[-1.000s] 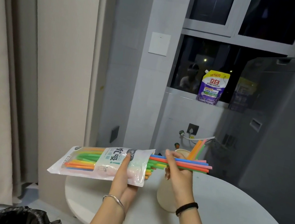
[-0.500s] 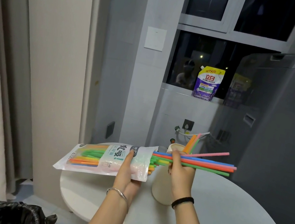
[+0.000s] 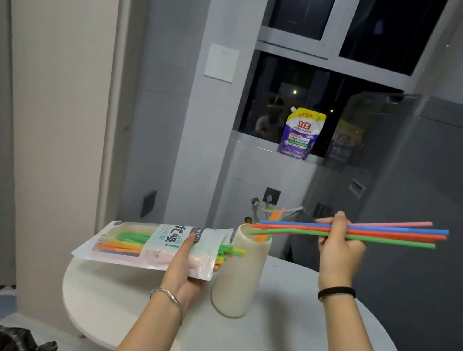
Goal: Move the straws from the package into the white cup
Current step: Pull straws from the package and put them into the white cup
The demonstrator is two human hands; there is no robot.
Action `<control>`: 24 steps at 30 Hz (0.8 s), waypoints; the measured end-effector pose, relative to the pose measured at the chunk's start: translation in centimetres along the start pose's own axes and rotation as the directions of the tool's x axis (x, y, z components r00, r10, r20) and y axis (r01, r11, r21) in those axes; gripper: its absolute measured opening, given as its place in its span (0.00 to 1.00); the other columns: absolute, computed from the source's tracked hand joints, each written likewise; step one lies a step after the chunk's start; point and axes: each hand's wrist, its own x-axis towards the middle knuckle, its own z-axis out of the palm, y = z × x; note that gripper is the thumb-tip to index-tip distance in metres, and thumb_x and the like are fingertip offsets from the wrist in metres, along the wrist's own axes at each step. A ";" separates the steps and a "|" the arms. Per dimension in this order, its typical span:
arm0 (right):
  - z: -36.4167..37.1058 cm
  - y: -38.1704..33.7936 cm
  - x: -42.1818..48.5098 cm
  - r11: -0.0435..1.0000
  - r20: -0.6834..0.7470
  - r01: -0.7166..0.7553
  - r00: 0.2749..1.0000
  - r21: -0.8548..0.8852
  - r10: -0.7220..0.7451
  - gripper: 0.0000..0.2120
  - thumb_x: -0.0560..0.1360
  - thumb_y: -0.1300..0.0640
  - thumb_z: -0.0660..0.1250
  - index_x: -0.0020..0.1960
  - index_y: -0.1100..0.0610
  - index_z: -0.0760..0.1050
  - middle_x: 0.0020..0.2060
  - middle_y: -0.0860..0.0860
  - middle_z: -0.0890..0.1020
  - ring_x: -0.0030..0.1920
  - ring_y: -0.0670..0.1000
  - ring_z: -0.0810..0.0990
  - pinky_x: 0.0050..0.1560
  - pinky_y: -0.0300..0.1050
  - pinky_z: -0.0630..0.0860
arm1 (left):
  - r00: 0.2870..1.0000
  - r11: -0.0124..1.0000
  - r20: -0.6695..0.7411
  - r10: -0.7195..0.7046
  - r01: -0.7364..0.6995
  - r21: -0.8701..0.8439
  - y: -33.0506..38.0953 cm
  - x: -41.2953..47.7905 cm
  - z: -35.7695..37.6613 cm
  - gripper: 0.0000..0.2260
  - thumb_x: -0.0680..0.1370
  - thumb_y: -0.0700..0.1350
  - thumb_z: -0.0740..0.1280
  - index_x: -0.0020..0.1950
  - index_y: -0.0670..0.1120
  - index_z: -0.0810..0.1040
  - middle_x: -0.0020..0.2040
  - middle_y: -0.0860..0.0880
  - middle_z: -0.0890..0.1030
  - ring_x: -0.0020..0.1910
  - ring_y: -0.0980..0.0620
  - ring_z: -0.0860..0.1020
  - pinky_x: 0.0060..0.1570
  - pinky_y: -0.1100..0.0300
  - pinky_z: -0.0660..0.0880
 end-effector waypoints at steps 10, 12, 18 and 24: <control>2.0 0.2 0.6 0.960 0.193 0.154 0.975 -0.234 -0.109 0.17 0.78 0.49 0.60 0.32 0.49 0.74 0.27 0.44 0.77 0.31 0.45 0.77 0.33 0.40 0.72 | 1.000 1.000 -0.008 -0.002 0.002 -0.022 -0.1 -0.2 -0.2 0.12 0.77 0.43 0.68 0.60 0.47 0.72 0.34 0.45 0.86 0.28 0.47 0.84 0.24 0.51 0.79; 2.8 1.0 0.3 0.943 0.244 0.167 0.965 -0.287 -0.097 0.18 0.78 0.49 0.61 0.30 0.49 0.74 0.27 0.44 0.78 0.32 0.46 0.79 0.34 0.43 0.75 | 1.000 0.999 -0.011 0.002 -0.002 -0.032 0.1 -0.2 -0.3 0.13 0.77 0.42 0.68 0.61 0.47 0.72 0.33 0.45 0.86 0.28 0.46 0.84 0.23 0.51 0.79; 4.1 1.9 0.7 0.940 0.247 0.147 0.966 -0.307 -0.071 0.19 0.77 0.51 0.62 0.28 0.50 0.74 0.26 0.43 0.79 0.31 0.44 0.79 0.35 0.43 0.76 | 1.000 1.000 -0.022 0.005 -0.005 0.004 1.0 -0.1 -0.3 0.23 0.77 0.43 0.68 0.72 0.44 0.69 0.48 0.41 0.82 0.41 0.43 0.81 0.23 0.54 0.79; 4.6 -0.1 2.6 0.972 0.135 0.106 0.988 -0.211 -0.079 0.17 0.79 0.52 0.59 0.34 0.55 0.75 0.30 0.47 0.79 0.33 0.44 0.78 0.33 0.34 0.72 | 0.999 0.999 -0.034 0.032 -0.032 -0.007 1.6 0.3 -0.3 0.17 0.77 0.43 0.69 0.65 0.49 0.71 0.46 0.44 0.83 0.42 0.45 0.81 0.32 0.47 0.81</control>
